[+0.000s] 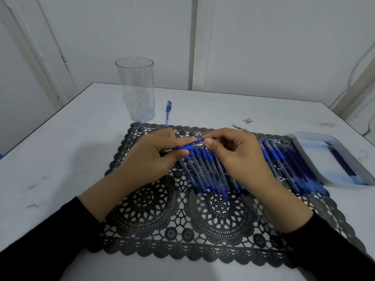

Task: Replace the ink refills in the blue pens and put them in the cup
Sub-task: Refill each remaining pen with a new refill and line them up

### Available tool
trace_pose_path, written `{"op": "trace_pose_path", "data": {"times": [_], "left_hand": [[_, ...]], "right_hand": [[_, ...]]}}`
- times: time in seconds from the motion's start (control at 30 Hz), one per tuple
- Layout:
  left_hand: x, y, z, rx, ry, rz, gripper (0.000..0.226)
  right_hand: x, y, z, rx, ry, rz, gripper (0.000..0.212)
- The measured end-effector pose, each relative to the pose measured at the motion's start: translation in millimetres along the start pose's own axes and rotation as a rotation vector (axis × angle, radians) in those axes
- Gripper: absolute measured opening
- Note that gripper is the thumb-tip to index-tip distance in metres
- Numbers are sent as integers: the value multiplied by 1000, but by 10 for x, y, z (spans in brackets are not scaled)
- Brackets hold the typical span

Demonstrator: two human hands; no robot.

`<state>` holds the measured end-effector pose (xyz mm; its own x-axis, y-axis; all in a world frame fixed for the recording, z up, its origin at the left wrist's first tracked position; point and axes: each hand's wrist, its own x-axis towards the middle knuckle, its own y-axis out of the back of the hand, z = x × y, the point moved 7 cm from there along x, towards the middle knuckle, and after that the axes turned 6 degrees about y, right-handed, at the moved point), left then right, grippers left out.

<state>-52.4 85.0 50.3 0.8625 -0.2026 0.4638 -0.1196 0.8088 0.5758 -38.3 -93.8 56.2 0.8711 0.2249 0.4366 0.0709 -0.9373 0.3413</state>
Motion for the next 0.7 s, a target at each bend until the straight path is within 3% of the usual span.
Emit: {"op": "trace_pose_path", "data": {"times": [0.53,0.7], "left_hand": [[13,-5,-62,-40,78,-111,47],[-38,97,-174,-25,143,-94,48]], "right_hand": [[-28,-76,25,-42,9,-5,11],[56,227,63,-15,-40,101,16]]}}
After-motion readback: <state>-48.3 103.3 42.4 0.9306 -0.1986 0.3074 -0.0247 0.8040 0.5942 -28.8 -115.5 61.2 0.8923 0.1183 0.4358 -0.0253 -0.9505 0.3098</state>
